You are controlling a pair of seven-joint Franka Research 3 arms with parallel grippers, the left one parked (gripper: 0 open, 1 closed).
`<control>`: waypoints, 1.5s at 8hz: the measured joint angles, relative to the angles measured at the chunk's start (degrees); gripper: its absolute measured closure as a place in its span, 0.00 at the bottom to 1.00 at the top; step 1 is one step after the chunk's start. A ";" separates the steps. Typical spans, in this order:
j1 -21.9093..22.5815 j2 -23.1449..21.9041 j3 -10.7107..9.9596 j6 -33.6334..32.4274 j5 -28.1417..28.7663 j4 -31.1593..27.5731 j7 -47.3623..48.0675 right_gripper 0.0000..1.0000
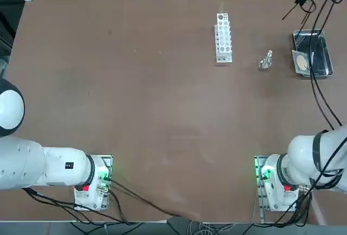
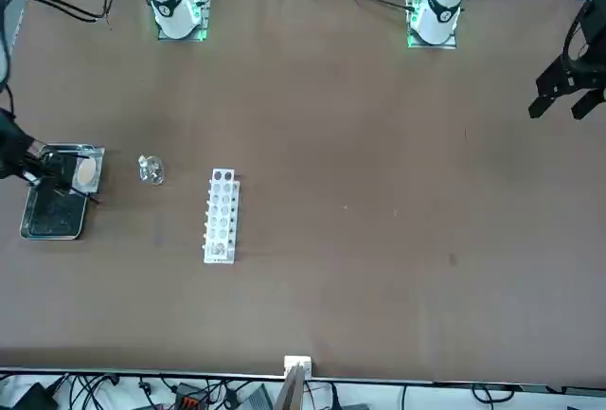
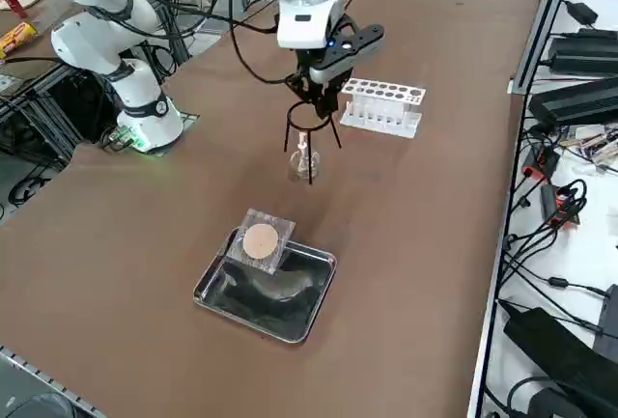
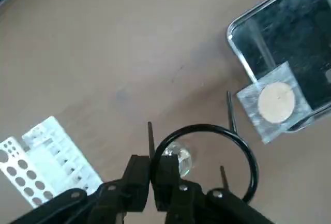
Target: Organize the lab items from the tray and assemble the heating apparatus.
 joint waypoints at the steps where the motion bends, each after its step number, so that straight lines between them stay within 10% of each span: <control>1: 1.12 0.04 0.03 0.02 0.41 -0.73 0.90 0.89; 7: 5.93 -3.57 0.24 15.77 4.77 -17.42 2.23 0.89; 12: 5.61 -6.96 -0.04 13.15 4.77 -18.65 2.22 0.89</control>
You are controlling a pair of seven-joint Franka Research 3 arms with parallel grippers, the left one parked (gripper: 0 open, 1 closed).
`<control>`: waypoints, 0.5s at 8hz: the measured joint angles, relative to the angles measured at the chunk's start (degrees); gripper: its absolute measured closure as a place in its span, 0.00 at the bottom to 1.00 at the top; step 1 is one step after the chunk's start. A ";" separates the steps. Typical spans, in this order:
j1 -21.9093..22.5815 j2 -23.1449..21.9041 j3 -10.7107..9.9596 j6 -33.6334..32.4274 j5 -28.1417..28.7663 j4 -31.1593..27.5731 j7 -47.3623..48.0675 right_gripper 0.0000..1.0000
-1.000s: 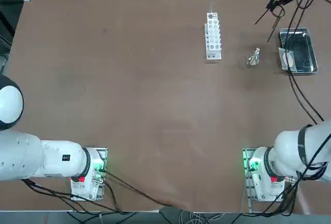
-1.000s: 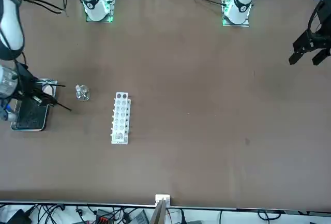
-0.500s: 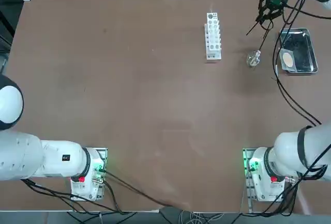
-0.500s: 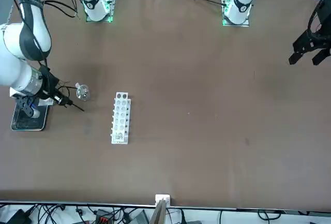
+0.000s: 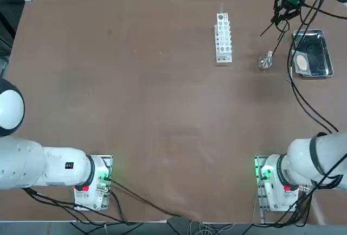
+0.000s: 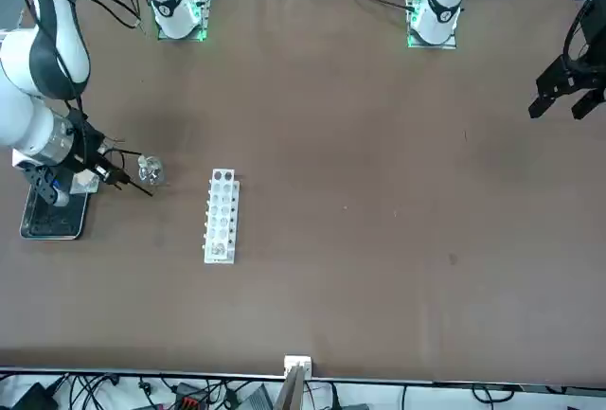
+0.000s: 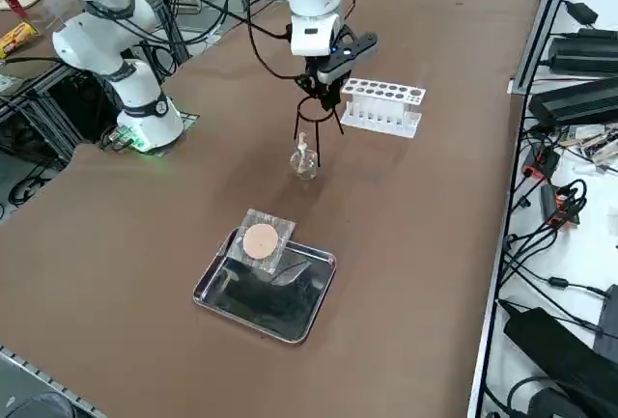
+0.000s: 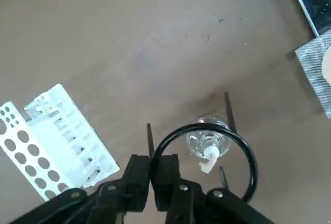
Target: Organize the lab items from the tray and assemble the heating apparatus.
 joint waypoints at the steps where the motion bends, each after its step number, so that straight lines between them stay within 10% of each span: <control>1: -0.03 -0.44 -0.02 -0.56 0.00 -0.10 0.00 0.89; 4: 0.02 -1.71 -0.02 0.43 0.00 -4.63 0.00 0.89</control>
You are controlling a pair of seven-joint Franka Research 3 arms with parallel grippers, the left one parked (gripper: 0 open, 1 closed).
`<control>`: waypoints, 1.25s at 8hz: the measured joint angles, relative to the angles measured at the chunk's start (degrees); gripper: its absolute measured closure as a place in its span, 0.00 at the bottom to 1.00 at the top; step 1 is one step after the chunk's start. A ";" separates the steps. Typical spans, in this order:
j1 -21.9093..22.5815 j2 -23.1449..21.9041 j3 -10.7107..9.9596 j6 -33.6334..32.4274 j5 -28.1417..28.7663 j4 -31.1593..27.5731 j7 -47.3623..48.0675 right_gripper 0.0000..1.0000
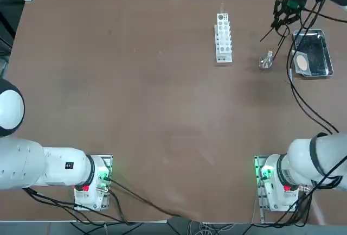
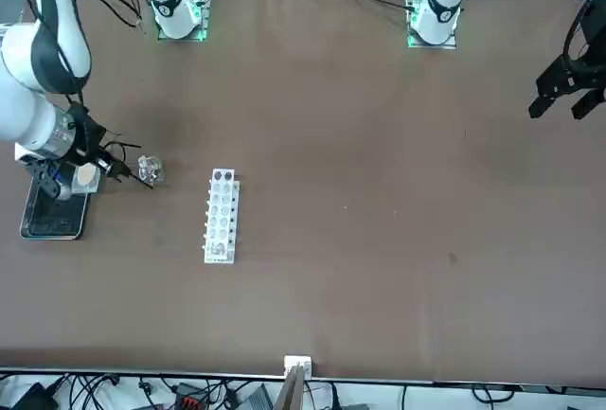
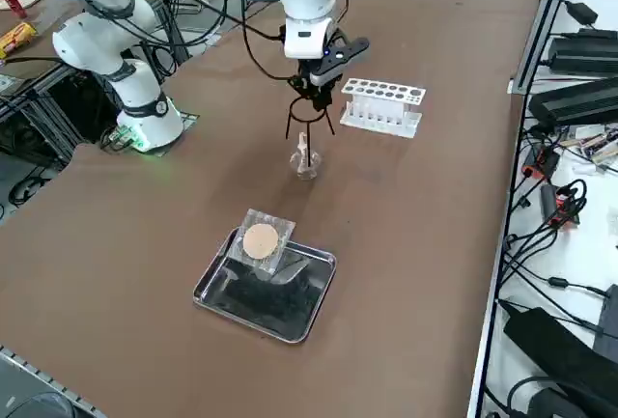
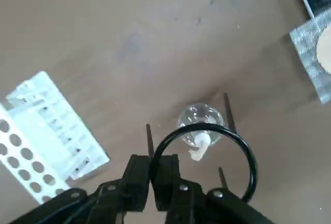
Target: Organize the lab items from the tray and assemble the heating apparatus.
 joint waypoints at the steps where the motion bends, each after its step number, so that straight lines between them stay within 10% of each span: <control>1: 0.01 -0.73 0.00 2.29 0.00 -2.74 0.00 0.89; 10: 1.16 -2.64 0.18 23.07 0.01 -17.26 0.82 0.89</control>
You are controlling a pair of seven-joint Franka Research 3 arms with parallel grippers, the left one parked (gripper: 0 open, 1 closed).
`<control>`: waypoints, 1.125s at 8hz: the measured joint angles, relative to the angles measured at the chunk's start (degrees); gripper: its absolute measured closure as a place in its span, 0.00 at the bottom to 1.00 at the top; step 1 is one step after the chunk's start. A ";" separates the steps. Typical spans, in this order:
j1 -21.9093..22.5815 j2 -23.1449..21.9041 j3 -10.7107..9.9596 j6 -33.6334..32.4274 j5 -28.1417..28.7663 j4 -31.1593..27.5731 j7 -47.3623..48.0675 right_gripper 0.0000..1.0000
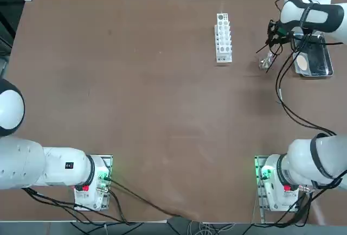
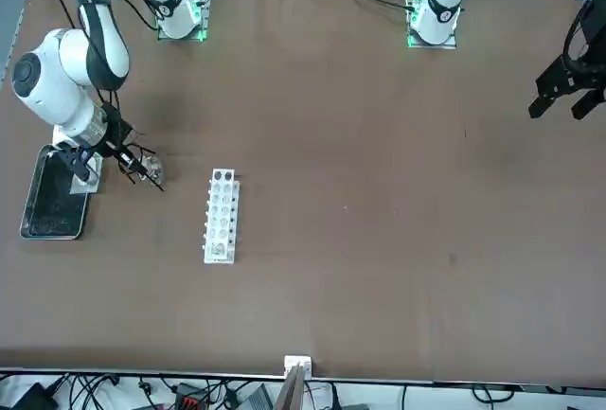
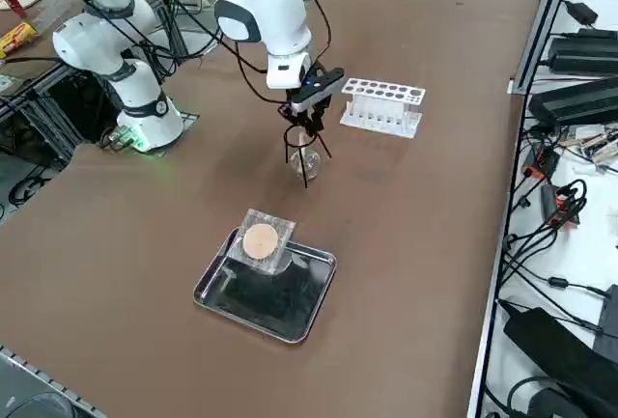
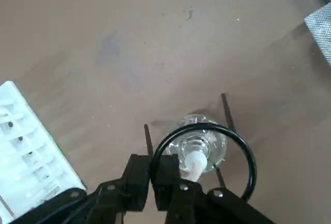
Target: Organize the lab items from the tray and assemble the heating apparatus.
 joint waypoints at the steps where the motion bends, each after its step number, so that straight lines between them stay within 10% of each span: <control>1: 0.72 0.15 0.02 0.95 0.00 -0.31 1.02 0.89; 5: 1.82 1.14 0.02 2.38 0.00 -0.80 2.15 0.85; 9: 1.85 1.22 0.02 2.64 0.01 -0.80 2.20 0.46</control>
